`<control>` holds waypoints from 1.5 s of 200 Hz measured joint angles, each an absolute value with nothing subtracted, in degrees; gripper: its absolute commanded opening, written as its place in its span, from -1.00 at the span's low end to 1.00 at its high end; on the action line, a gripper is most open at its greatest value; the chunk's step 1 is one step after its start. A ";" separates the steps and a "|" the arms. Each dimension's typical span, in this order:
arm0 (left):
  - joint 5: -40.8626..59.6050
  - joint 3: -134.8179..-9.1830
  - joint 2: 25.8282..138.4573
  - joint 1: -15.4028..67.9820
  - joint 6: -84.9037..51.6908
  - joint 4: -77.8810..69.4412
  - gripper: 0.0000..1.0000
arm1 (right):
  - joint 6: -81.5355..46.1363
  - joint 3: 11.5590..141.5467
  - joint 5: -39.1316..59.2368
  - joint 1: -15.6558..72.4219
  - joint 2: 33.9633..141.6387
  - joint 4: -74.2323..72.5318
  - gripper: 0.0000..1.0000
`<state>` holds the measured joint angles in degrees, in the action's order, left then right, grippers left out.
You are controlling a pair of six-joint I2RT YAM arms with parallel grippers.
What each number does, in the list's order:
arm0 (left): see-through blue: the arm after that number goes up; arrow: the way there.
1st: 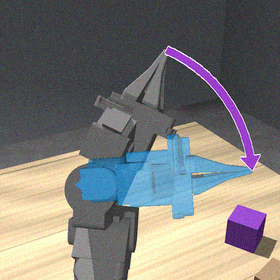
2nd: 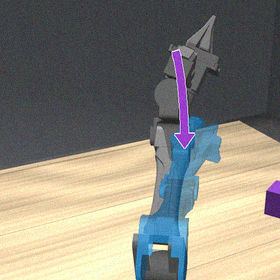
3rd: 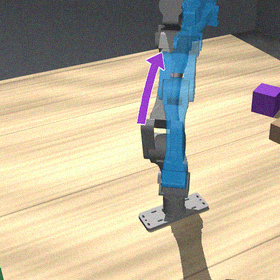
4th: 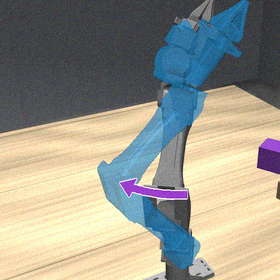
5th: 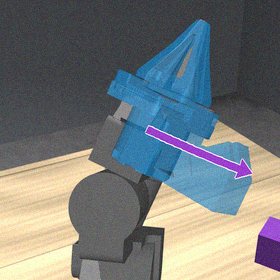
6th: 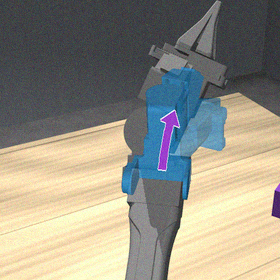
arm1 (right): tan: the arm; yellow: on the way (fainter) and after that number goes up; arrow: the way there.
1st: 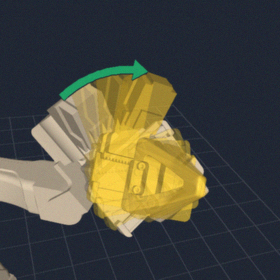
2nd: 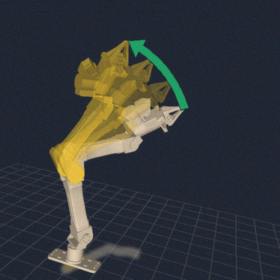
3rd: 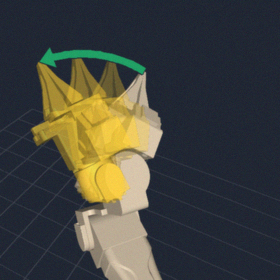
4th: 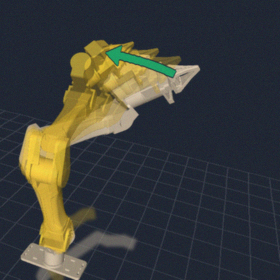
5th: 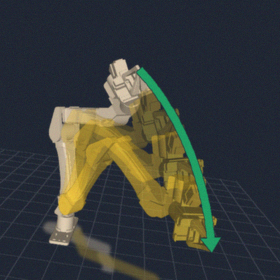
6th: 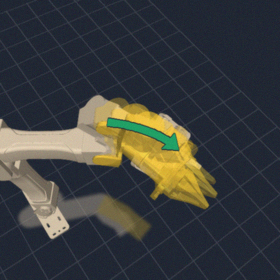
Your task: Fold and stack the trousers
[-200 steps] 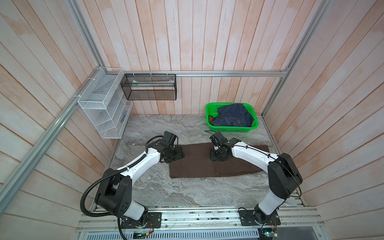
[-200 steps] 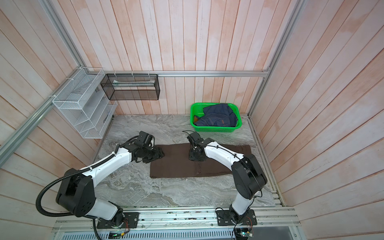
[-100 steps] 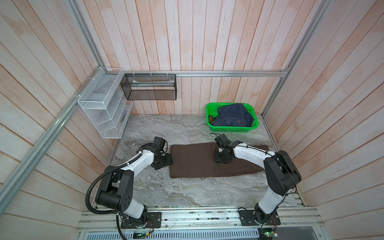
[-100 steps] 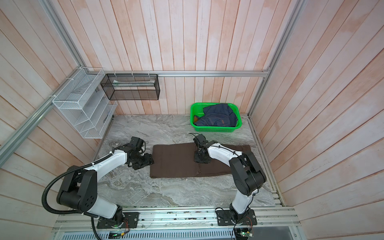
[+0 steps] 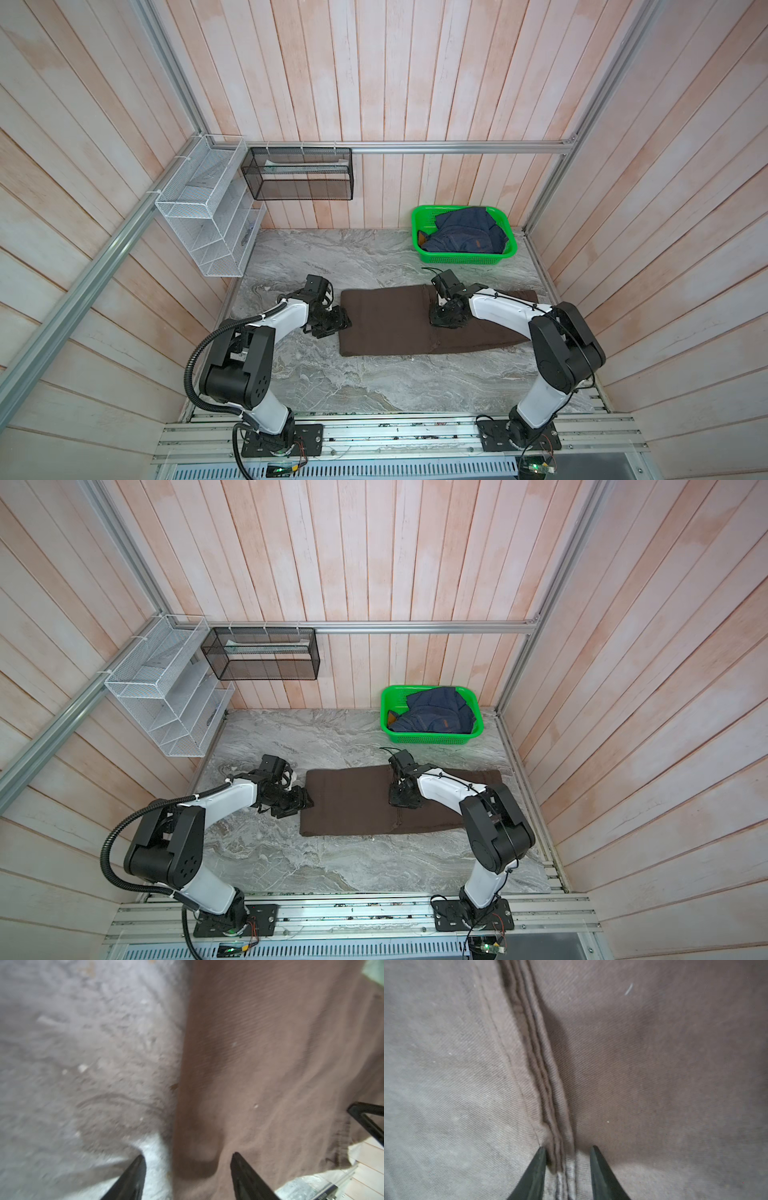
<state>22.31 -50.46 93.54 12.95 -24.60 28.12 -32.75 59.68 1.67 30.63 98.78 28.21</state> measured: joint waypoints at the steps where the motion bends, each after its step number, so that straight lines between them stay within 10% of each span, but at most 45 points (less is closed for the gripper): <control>1: 22.39 -50.46 93.58 12.95 -24.62 28.05 0.27 | -32.75 59.68 1.69 30.61 98.78 28.21 -0.26; 40: 26.87 -50.43 95.37 12.93 -24.32 25.26 -0.07 | -32.75 59.64 2.26 30.48 98.78 27.90 -0.27; 83: 27.53 -50.00 96.12 12.86 -24.51 25.78 -1.00 | -32.77 59.61 3.25 30.33 98.78 27.53 -0.27; 132: 18.70 -51.22 92.92 11.07 -24.38 32.93 -1.00 | -33.47 59.61 6.90 30.30 95.09 26.89 0.03; 300: -11.90 -65.39 83.46 -3.86 -17.52 55.81 -1.00 | -33.36 56.16 7.60 17.96 89.36 25.71 0.13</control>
<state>-11.90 -65.39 83.46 -3.86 -17.52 55.81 -33.36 56.16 7.60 17.96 89.36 25.71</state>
